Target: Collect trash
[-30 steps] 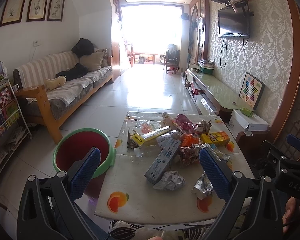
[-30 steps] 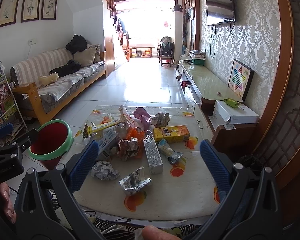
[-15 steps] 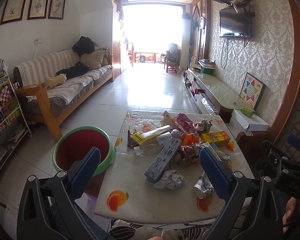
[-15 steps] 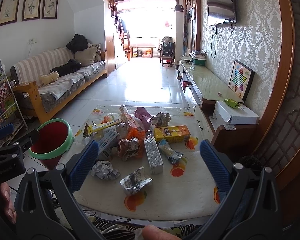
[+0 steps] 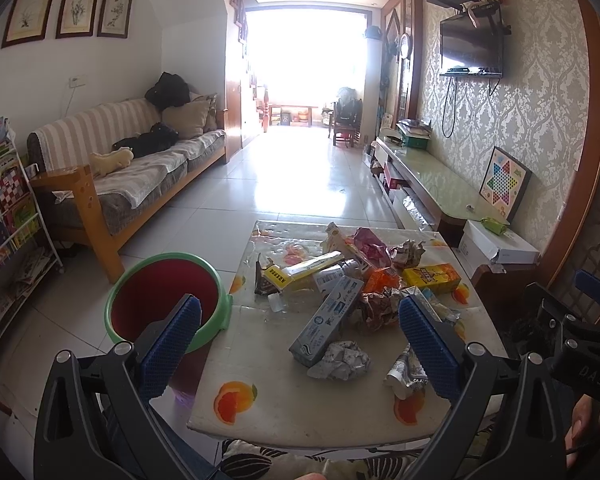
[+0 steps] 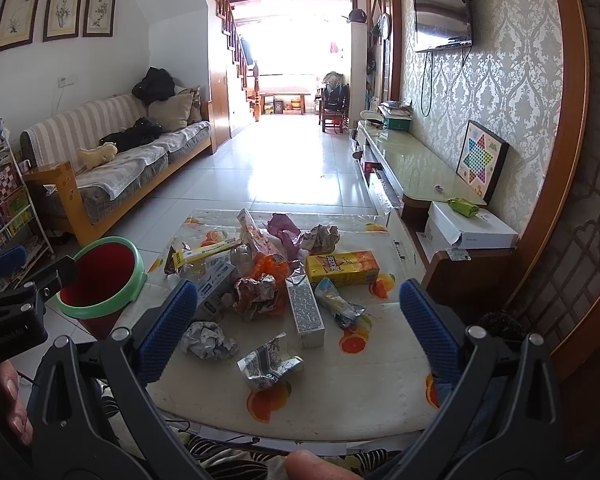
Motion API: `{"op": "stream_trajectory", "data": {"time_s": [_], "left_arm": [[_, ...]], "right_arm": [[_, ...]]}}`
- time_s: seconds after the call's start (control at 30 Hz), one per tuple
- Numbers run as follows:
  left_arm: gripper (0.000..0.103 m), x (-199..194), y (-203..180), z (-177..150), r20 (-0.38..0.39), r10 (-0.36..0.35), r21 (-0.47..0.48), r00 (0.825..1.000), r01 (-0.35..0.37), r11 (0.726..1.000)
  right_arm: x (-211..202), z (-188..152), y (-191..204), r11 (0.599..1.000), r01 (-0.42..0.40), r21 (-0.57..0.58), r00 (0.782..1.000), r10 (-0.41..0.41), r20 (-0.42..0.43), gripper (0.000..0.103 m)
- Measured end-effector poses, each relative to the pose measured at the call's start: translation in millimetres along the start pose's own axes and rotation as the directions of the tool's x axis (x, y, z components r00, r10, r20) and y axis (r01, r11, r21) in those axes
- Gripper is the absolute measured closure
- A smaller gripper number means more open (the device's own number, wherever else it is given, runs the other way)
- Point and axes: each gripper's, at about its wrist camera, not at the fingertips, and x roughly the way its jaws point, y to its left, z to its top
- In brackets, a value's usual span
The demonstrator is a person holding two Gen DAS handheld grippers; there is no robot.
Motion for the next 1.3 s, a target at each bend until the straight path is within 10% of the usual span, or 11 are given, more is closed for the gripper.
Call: {"op": "stream_trajectory", "data": {"time_s": [1.3], "left_arm": [[0.008,18.2,2.9,-16.8,-0.049,-0.002,-0.007,0.999,0.001,1.0]], "right_arm": [[13.5,-10.4,-10.4,1.0,0.022,0.008,0.999,-0.021,-0.025,0.003]]}}
